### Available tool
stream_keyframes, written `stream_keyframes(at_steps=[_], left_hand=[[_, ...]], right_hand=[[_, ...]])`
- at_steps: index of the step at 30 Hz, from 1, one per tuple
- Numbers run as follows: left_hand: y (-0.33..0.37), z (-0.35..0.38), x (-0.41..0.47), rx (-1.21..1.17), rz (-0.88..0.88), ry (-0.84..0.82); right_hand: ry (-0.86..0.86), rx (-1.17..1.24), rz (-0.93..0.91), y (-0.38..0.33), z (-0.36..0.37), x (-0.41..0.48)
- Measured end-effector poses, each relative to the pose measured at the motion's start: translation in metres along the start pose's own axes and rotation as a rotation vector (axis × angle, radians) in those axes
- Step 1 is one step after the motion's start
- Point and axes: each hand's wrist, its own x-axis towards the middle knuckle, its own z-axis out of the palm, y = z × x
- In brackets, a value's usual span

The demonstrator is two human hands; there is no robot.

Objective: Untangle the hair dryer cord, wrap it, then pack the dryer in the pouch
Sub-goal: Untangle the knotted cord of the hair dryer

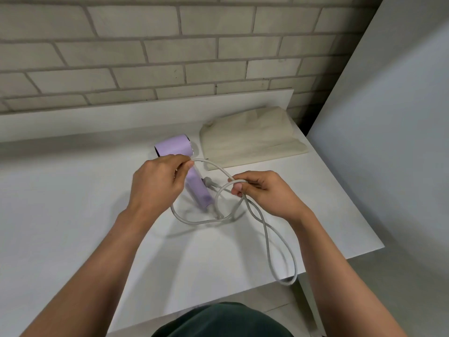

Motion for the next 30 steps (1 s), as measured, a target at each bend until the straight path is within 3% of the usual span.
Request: stream_keyframes(at_steps=[6, 12, 16, 19, 24, 30], left_hand=[[-0.002, 0.006, -0.008, 0.033, -0.107, -0.216], [0.022, 0.000, -0.015, -0.142, 0.227, -0.243], [0.034, 0.005, -0.009, -0.026, 0.338, -0.257], [0.036, 0.006, -0.008, 0.044, 0.287, -0.169], [0.039, -0.002, -0.007, -0.135, 0.089, 0.100], [0.017, -0.013, -0.007, -0.144, -0.135, -0.006]], right_hand=[[0.010, -0.165, -0.067, -0.002, 0.005, 0.006], [-0.011, -0.211, -0.123, -0.009, 0.004, 0.003], [-0.001, -0.215, -0.152, -0.013, 0.008, 0.003], [0.025, -0.155, -0.119, -0.013, 0.010, 0.002], [0.017, -0.165, 0.011, 0.001, 0.016, 0.001], [0.011, -0.229, 0.023, -0.003, 0.006, 0.004]])
